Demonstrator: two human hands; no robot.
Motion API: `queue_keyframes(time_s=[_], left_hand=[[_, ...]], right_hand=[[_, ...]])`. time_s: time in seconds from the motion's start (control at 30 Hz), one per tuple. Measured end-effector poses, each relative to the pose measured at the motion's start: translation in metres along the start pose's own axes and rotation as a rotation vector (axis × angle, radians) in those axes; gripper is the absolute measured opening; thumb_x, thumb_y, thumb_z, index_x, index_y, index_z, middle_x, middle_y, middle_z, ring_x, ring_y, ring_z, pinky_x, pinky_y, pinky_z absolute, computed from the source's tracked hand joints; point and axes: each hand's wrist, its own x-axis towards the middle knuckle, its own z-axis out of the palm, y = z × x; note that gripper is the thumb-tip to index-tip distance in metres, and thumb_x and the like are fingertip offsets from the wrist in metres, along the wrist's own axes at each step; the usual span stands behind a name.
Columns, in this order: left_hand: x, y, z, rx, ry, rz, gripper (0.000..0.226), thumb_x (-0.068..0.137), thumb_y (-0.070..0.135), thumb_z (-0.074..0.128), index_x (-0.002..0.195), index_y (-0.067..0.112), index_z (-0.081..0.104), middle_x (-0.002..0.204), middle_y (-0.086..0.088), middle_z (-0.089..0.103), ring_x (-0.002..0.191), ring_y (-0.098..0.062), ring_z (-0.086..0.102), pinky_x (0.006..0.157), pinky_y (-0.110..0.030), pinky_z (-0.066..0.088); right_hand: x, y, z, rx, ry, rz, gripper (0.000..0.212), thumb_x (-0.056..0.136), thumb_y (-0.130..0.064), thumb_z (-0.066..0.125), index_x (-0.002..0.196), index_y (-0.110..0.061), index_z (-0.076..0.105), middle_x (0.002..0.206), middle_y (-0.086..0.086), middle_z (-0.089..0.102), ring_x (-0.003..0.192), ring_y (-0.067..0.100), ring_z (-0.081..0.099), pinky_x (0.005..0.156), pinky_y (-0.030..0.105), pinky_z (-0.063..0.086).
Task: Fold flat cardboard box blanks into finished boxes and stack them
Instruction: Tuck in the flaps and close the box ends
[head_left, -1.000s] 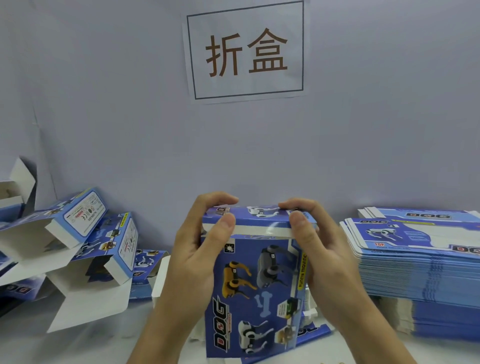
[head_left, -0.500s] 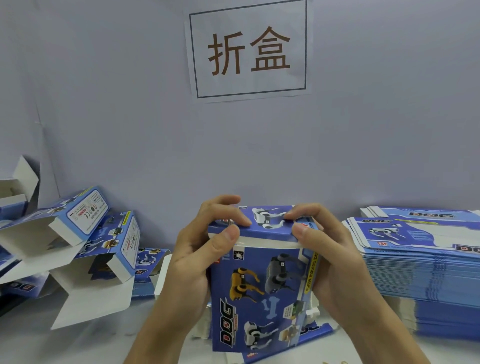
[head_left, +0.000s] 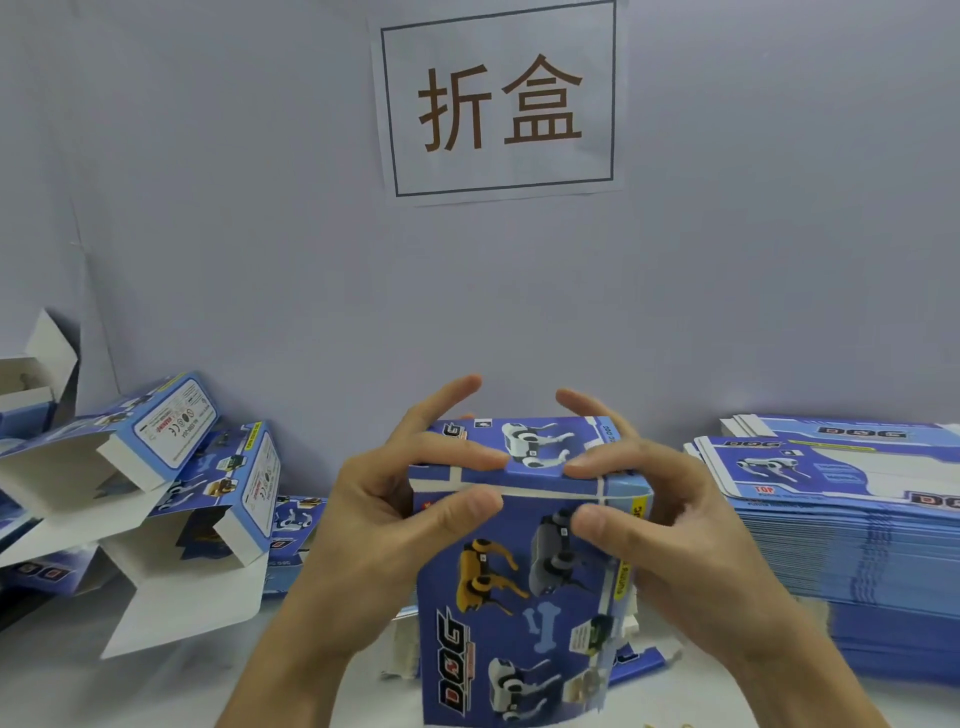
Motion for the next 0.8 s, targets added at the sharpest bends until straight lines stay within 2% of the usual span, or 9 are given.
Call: queue_keyframes(time_s=[0.17,0.27,0.37,0.47,0.6,0.73,0.8], left_hand=[[-0.001,-0.001,0.004,0.029,0.017,0.031,0.029,0.069,0.053,0.084,0.086,0.03,0.081,0.147,0.015,0.051,0.136,-0.025,0.05,0.072,-0.048,0.062],[-0.001,-0.003,0.006,0.046,0.012,0.053,0.029,0.07,0.053,0.083,0.09,0.031,0.081,0.147,0.016,0.05,0.138,-0.017,0.047,0.072,-0.046,0.062],[-0.001,-0.007,0.007,0.038,0.067,0.068,0.034,0.066,0.051,0.087,0.094,0.034,0.078,0.148,0.015,0.05,0.14,-0.02,0.045,0.075,-0.049,0.061],[0.0,-0.011,0.007,-0.01,0.105,0.086,0.03,0.064,0.046,0.091,0.088,0.033,0.078,0.147,0.01,0.053,0.14,-0.023,0.045,0.079,-0.054,0.059],[0.0,-0.012,0.01,-0.026,0.107,0.102,0.025,0.067,0.044,0.089,0.084,0.029,0.081,0.144,0.006,0.057,0.137,-0.019,0.049,0.076,-0.046,0.061],[0.001,-0.012,0.011,0.019,0.159,0.094,0.027,0.063,0.051,0.089,0.08,0.032,0.08,0.141,0.007,0.059,0.136,-0.019,0.05,0.086,-0.063,0.053],[0.001,-0.011,0.012,0.008,0.164,0.092,0.028,0.062,0.051,0.09,0.082,0.034,0.079,0.142,0.008,0.058,0.137,-0.02,0.049,0.083,-0.058,0.057]], right_hand=[[0.002,0.002,0.003,-0.003,0.061,-0.058,0.031,0.062,-0.043,0.093,0.077,-0.019,0.08,0.143,-0.006,0.055,0.129,0.029,0.057,0.079,0.047,0.06],[0.002,0.004,0.004,-0.007,0.101,-0.072,0.034,0.06,-0.043,0.093,0.071,-0.015,0.077,0.14,-0.002,0.057,0.125,0.03,0.06,0.077,0.043,0.06],[0.003,0.005,0.005,-0.021,0.143,-0.08,0.03,0.06,-0.041,0.092,0.073,-0.018,0.078,0.138,-0.003,0.059,0.123,0.029,0.062,0.076,0.042,0.06],[0.002,0.004,0.004,0.008,0.149,-0.073,0.039,0.056,-0.046,0.094,0.079,-0.019,0.078,0.139,-0.004,0.059,0.122,0.029,0.063,0.074,0.042,0.06],[0.002,0.005,0.001,0.016,0.129,-0.054,0.026,0.066,-0.035,0.088,0.085,-0.022,0.075,0.14,-0.009,0.057,0.121,0.029,0.064,0.073,0.041,0.06],[0.003,0.006,0.001,0.01,0.113,-0.054,0.04,0.06,-0.048,0.092,0.083,-0.02,0.075,0.138,-0.008,0.057,0.12,0.031,0.063,0.074,0.042,0.06],[0.003,0.006,0.001,0.027,0.123,-0.052,0.04,0.059,-0.046,0.093,0.08,-0.017,0.076,0.139,-0.005,0.057,0.12,0.033,0.063,0.074,0.043,0.06]])
